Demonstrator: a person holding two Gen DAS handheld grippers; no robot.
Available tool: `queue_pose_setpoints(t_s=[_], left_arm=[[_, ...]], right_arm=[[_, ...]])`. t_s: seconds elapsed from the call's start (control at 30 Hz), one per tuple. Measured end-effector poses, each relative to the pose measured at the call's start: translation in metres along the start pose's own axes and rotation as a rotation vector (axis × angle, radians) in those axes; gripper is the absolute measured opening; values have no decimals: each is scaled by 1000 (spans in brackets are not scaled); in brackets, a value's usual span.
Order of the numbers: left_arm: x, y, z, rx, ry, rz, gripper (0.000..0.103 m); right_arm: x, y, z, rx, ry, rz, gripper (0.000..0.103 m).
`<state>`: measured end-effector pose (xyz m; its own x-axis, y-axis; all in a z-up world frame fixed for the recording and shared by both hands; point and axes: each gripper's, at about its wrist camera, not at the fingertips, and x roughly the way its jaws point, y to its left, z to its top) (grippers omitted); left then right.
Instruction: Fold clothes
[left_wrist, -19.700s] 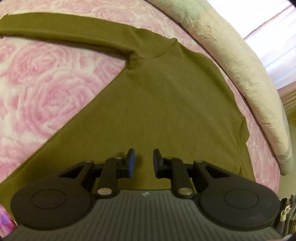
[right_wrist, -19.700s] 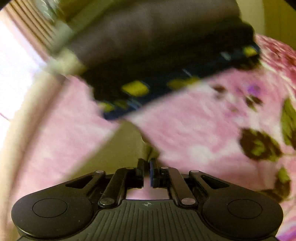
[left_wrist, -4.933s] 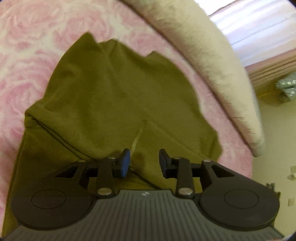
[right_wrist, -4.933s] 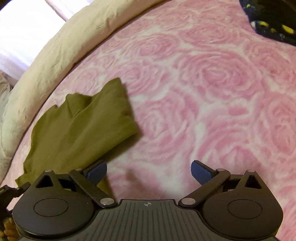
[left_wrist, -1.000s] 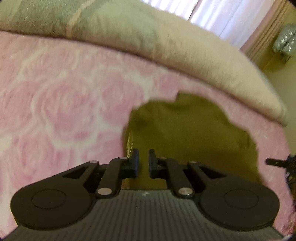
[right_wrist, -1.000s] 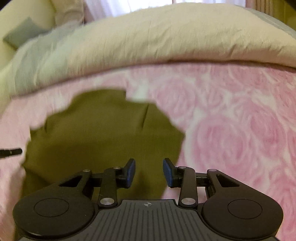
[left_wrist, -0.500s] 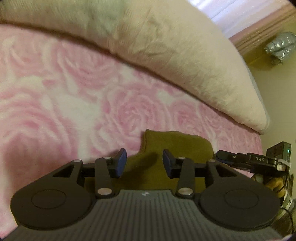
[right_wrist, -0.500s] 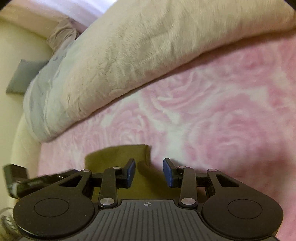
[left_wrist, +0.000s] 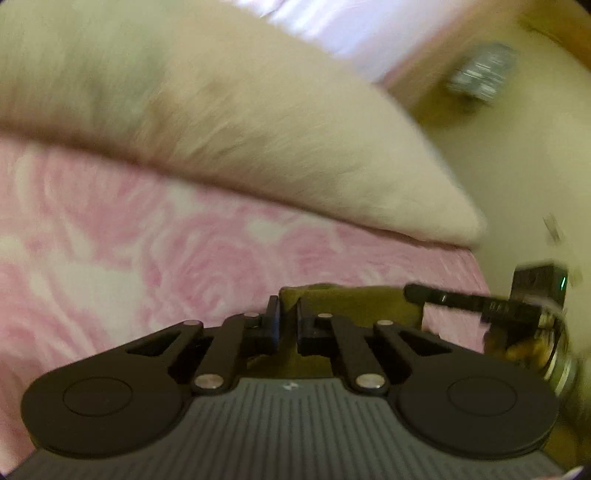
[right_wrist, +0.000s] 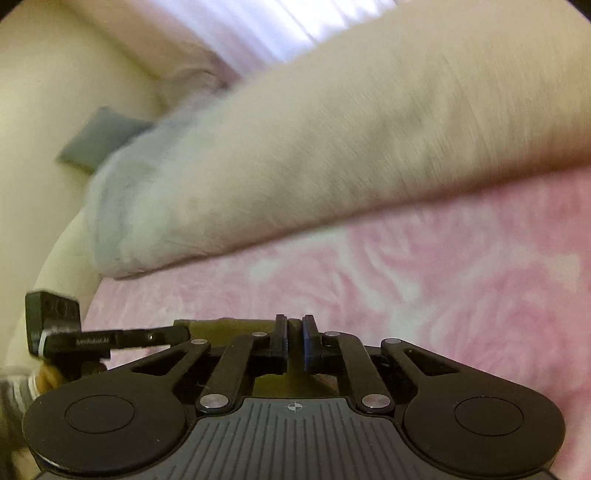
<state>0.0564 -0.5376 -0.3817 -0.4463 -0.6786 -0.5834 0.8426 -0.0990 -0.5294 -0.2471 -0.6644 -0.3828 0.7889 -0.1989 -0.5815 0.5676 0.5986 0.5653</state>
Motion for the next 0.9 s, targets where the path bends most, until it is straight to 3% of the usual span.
queue_pose_setpoints(t_s=[0.07,0.13,0.2,0.37,0.43,0.53,0.63,0.73,0.87,0.9], left_arm=[[-14,-21,-18,125,-10,24,5],[-28,-43,-38,248,-15,53,5],[-32,-52,-59,292,34,68,6],[-47,-61,-103,327,182,92,10],[-59,-59,-99,264,160,81,10],[-73,-59,-80,169,64,66,10],[-70,-65,-59,117,-26,70,15],[-37,-74,-60,167,16,87,15],[-5,-82,-94,308,131,159,15],[-4,-81,-108,350,145,183,16]], right_arm=[[-24,26,-13,-157,-44,1,6],[-40,47,-34,-289,-32,-17,6],[-51,62,-58,-390,10,-39,6],[-54,69,-106,-403,256,-95,7],[-60,70,-111,-379,296,-128,7],[-72,70,-98,-301,249,-148,7],[-76,75,-78,-226,127,-115,7],[-63,82,-63,-189,46,-102,7],[-25,85,-81,-241,98,-143,7],[-18,81,-94,-260,149,-168,7]])
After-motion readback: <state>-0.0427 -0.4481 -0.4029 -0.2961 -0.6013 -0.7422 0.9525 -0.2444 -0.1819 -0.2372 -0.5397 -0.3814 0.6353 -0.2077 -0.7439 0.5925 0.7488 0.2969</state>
